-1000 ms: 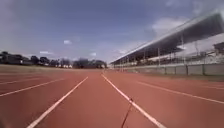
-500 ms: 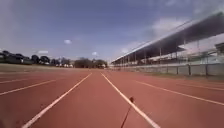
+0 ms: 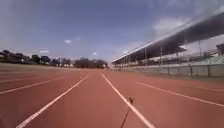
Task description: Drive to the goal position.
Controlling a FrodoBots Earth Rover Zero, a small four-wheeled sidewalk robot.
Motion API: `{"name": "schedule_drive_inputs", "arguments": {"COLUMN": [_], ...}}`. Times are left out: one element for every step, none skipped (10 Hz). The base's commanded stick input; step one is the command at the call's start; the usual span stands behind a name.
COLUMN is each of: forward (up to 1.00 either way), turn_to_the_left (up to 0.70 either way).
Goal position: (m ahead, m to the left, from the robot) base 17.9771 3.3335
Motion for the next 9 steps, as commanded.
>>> {"name": "schedule_drive_inputs", "arguments": {"forward": [0.70,0.70,0.70,0.70,0.70,0.70,0.70,0.70,0.70], "turn_to_the_left": [0.00,0.00,0.00,0.00,0.00,0.00,0.00,0.00,0.00]}}
